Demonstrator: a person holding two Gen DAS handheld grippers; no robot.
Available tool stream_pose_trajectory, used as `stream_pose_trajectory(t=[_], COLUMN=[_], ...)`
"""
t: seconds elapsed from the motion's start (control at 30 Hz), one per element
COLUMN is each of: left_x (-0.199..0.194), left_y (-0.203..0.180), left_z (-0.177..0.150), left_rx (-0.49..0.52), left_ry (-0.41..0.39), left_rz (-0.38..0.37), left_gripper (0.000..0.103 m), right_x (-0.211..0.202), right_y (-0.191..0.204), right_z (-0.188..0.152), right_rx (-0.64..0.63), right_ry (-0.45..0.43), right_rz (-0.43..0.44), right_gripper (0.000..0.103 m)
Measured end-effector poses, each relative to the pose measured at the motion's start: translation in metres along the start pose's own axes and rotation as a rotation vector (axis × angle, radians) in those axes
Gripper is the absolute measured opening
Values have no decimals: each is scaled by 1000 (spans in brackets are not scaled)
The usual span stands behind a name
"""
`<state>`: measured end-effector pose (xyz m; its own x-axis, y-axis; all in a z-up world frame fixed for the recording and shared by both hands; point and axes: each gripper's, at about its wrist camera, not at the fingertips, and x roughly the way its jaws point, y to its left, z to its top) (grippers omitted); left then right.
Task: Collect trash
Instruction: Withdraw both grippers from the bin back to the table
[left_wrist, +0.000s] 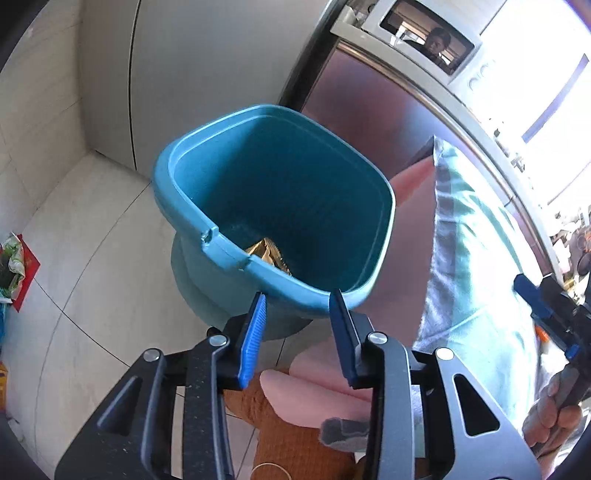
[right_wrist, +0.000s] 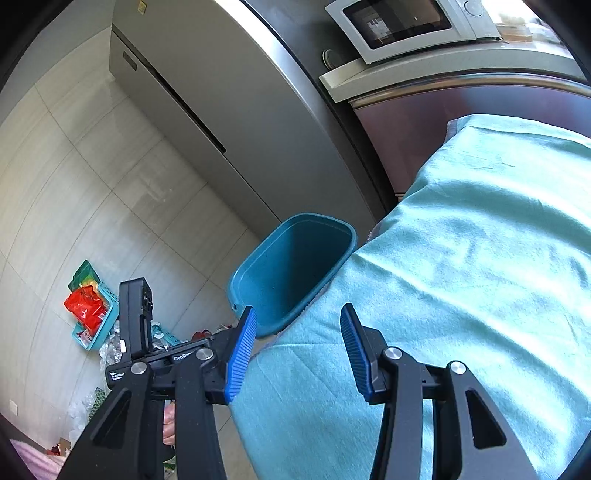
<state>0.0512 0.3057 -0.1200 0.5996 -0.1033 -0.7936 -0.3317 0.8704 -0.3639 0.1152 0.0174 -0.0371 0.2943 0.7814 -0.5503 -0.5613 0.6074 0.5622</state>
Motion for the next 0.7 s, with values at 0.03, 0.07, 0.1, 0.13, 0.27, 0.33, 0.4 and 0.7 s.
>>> stream_pose_trajectory(t=[0.03, 0.07, 0.1, 0.13, 0.27, 0.33, 0.4, 0.7], left_x=[-1, -1, -3, -3, -6, -12, -23, -63], left_y=[0, 1, 0, -1, -16, -23, -31, -124], left_z=[-1, -1, -2, -3, -7, -8, -10, -33], left_rx=[3, 6, 7, 16, 87, 115, 140, 422], left_ry=[-8, -7, -11, -14, -23, -48, -78, -192], left_rz=[5, 1, -11, -17, -4, 0, -6, -165], left_gripper=[36, 35, 34, 34, 35, 35, 40, 70], right_x=[-1, -3, -5, -7, -15, -21, -30, -117], right_y=[-1, -3, -4, -6, -12, -12, -12, -19], right_z=[0, 0, -1, -2, -5, -6, -9, -39], right_rx=[4, 8, 11, 13, 26, 13, -2, -77], right_ry=[-3, -5, -7, -10, -23, -32, -50, -196], right_rz=[-1, -1, -2, -4, -13, -27, -36, -195], right_gripper=[46, 46, 46, 46, 46, 46, 46, 56])
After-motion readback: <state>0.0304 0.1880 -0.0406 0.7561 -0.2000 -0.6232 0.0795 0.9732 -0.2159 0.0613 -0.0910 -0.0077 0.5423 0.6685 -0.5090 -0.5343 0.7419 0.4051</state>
